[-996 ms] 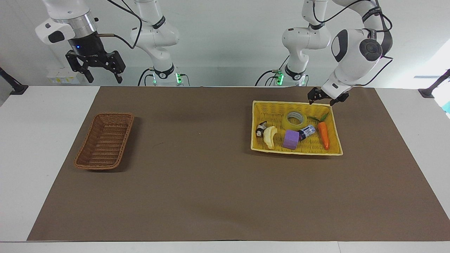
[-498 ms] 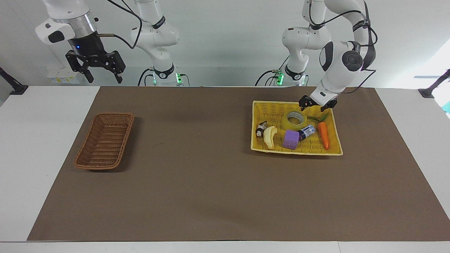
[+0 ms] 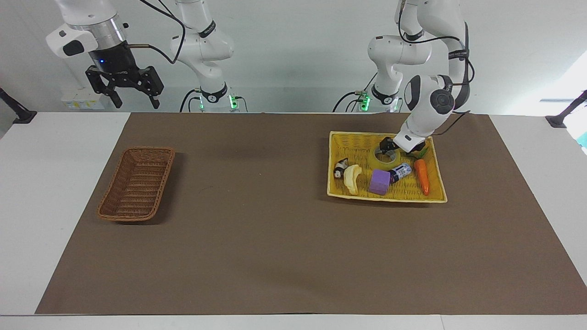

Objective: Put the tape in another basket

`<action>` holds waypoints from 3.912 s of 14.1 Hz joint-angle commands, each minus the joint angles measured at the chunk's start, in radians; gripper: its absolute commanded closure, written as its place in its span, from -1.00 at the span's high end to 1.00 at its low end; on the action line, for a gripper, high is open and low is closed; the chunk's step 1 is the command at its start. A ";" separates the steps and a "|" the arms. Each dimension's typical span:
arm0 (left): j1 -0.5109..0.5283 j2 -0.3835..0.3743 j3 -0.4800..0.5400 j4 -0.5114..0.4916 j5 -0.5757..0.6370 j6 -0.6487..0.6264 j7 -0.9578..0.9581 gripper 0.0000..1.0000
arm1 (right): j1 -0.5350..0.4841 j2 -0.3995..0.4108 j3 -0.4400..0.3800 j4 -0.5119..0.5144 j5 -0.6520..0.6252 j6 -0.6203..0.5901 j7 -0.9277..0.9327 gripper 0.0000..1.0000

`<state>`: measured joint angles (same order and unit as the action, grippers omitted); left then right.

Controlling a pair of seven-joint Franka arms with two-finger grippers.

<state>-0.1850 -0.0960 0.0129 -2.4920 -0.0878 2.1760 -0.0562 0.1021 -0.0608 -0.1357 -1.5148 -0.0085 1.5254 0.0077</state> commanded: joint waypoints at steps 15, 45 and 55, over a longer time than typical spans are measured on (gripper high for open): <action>-0.027 0.114 0.012 0.537 -0.067 -0.464 -0.140 -1.00 | -0.004 -0.005 -0.007 0.008 -0.005 -0.019 0.006 1.00; -0.493 0.174 -0.143 0.605 -0.446 0.178 -0.763 -1.00 | 0.237 -0.051 0.019 -0.364 0.493 0.225 0.049 1.00; -0.493 0.170 -0.151 0.637 -0.586 0.324 -0.764 -1.00 | 0.196 -0.063 0.019 -0.380 0.530 0.206 0.043 -0.77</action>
<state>-0.6709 0.0917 -0.1436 -1.8634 -0.6298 2.4546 -0.8188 0.3076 -0.0944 -0.1217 -1.8596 0.4908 1.7310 0.0478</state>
